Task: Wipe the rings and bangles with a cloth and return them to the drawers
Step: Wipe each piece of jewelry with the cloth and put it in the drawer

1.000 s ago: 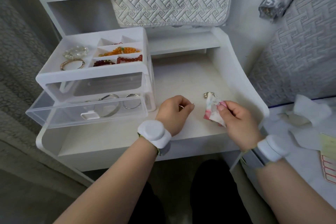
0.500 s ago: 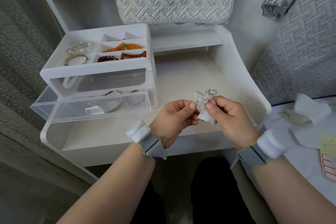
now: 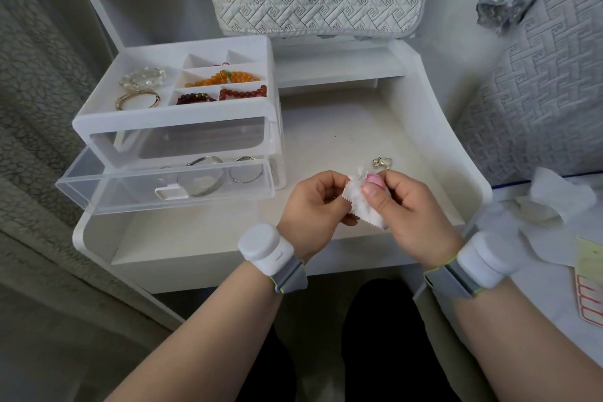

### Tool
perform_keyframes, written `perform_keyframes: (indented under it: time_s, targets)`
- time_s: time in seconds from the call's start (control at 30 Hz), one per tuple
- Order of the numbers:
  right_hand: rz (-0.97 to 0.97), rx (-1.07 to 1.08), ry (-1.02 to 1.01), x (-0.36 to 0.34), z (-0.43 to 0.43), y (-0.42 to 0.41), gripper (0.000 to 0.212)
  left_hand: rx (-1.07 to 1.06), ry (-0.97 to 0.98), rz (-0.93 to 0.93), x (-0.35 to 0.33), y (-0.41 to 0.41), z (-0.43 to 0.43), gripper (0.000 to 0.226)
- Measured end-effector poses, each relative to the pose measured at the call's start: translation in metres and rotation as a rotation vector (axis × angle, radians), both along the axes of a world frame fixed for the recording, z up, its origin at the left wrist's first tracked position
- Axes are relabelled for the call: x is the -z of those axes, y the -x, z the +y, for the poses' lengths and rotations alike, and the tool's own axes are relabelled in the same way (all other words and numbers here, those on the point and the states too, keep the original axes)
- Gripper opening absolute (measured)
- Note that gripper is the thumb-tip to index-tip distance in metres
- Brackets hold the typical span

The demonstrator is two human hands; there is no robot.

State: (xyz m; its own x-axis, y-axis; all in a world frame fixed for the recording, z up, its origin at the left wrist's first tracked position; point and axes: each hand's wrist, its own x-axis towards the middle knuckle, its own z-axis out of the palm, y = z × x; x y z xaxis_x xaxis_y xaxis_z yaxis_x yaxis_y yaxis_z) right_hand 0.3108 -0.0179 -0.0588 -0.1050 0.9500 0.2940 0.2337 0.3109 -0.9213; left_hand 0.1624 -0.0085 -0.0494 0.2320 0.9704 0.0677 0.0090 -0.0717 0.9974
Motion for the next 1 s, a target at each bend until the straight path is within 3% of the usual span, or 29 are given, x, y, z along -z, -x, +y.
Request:
perform_keyframes:
  time_s: [0.1,0.2,0.33,0.63,0.7,0.8,0.93,1.0]
  targets:
    - [0.016,-0.001,0.000,-0.002,0.000,0.002,0.051,0.005,0.025,-0.063,-0.002,-0.001,-0.004,0.017]
    - [0.133,0.003,0.033,-0.002,0.003,0.004,0.047,-0.001,0.067,-0.157,-0.004,-0.005,-0.008,0.013]
    - [0.218,-0.129,0.108,0.003,0.003,-0.001,0.061,-0.038,0.055,-0.134,-0.009,-0.001,-0.007,0.012]
    - [0.240,-0.173,0.146,0.003,0.002,-0.002,0.034,-0.018,-0.108,0.027,-0.016,0.006,-0.006,0.013]
    - [0.231,-0.167,0.151,0.003,0.003,-0.002,0.040,-0.026,-0.149,0.060,-0.016,0.008,-0.007,0.017]
    - [0.218,-0.143,0.144,0.004,0.003,-0.001,0.064,-0.027,-0.179,0.135,-0.014,0.009,-0.008,0.019]
    - [0.237,-0.118,0.143,0.004,0.003,0.002,0.074,0.018,-0.087,0.077,-0.014,0.008,-0.011,0.017]
    - [0.244,-0.116,0.146,0.004,0.003,0.002,0.063,0.036,0.000,-0.020,-0.014,0.007,-0.011,0.016]
